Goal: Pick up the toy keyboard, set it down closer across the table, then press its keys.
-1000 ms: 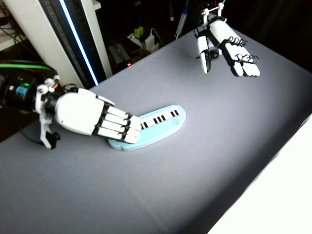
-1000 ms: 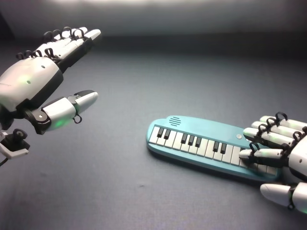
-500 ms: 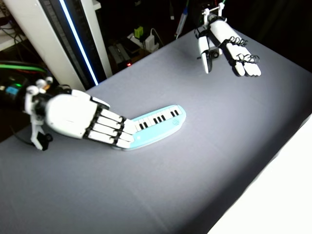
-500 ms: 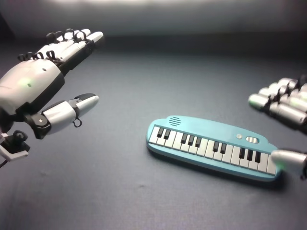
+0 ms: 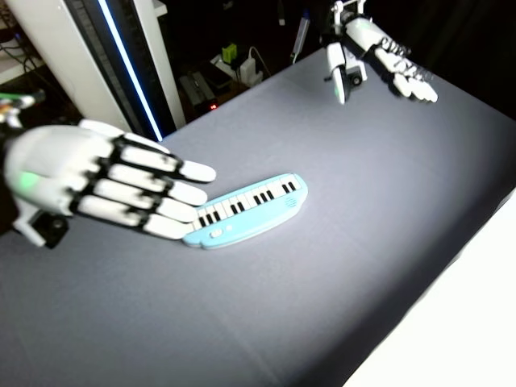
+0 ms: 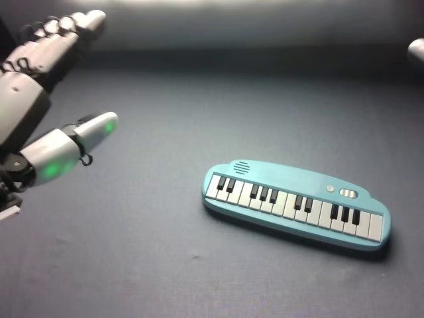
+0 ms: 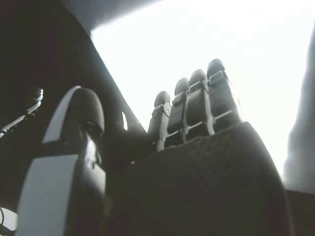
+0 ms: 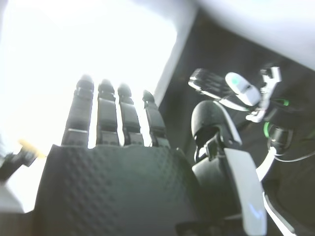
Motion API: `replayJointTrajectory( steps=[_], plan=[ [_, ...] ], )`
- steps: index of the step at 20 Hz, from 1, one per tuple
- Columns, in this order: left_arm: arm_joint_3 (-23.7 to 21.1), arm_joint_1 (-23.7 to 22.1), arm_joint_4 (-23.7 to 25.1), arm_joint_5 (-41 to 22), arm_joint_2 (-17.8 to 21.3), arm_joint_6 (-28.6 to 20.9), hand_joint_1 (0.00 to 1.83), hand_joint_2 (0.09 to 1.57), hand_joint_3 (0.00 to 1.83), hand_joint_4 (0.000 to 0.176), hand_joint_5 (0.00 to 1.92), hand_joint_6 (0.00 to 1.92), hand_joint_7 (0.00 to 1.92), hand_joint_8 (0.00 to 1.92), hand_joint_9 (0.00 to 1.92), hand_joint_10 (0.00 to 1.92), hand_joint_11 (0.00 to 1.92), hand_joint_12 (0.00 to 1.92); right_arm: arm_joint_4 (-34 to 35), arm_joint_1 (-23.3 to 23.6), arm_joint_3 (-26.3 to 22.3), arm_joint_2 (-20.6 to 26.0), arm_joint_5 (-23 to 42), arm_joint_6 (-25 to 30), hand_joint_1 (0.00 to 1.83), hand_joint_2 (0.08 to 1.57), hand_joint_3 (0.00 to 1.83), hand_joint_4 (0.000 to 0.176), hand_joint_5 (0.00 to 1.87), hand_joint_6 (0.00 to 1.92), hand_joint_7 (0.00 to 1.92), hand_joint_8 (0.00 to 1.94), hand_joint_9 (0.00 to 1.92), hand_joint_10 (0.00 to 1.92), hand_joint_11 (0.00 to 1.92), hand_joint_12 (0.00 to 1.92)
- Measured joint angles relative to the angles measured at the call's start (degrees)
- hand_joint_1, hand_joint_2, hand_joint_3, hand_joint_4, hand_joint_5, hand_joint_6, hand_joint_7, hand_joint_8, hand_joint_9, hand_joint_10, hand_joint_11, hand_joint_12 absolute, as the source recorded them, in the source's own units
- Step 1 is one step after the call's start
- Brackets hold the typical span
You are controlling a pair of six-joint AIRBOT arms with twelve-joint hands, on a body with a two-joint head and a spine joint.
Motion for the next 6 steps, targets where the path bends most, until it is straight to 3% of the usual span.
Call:
replayJointTrajectory(
  steps=[1,2,3,4,5,6],
  plan=[
    [-0.52,0.68,-0.57,-1.9,0.42,0.13,0.27,1.39,0.01,0.055,0.0,0.0,0.0,0.0,0.0,0.0,0.0,0.0,0.68,-1.22,-0.33,0.31,2.64,0.17,0.13,1.4,0.0,0.086,0.0,0.0,0.0,0.0,0.0,0.0,0.0,0.0],
    [-0.76,1.25,-1.07,-4.17,0.85,0.24,0.23,1.4,0.01,0.101,0.0,0.0,0.0,0.0,0.0,0.0,0.0,0.0,1.79,-2.51,-0.72,0.52,5.29,0.35,0.14,1.39,0.0,0.099,0.0,0.0,0.0,0.0,0.0,0.0,0.0,0.0],
    [-0.87,1.36,-1.36,-5.84,1.36,0.61,0.23,1.4,0.01,0.101,0.0,0.0,0.0,0.0,0.0,0.0,0.0,0.0,2.75,-3.54,-0.98,0.68,8.07,0.39,0.14,1.39,0.0,0.099,0.0,0.0,0.0,0.0,0.0,0.0,0.0,0.0],
    [-1.03,1.55,-1.88,-8.35,2.25,0.96,0.24,1.4,0.01,0.134,0.0,0.0,0.0,0.0,0.0,0.0,0.0,0.0,4.13,-4.48,-1.36,0.81,11.61,0.39,0.19,1.4,0.0,0.085,0.0,0.0,0.0,0.0,0.0,0.0,0.0,0.0],
    [-1.68,1.6,-2.62,-10.21,3.17,1.49,0.27,1.39,0.0,0.09,0.0,0.0,0.0,0.0,0.0,0.0,0.0,0.0,4.57,-4.48,-1.53,1.38,13.09,0.44,0.17,1.39,0.0,0.096,0.0,0.0,0.0,0.0,0.0,0.0,0.0,0.0],
    [-2.12,1.6,-2.56,-11.69,4.07,2.47,0.28,1.43,0.02,0.075,0.0,0.0,0.0,0.0,0.0,0.0,0.0,0.0,4.74,-4.35,-1.46,1.77,14.43,0.31,0.19,1.39,0.0,0.081,0.0,0.0,0.0,0.0,0.0,0.0,0.0,0.0]
  ],
)
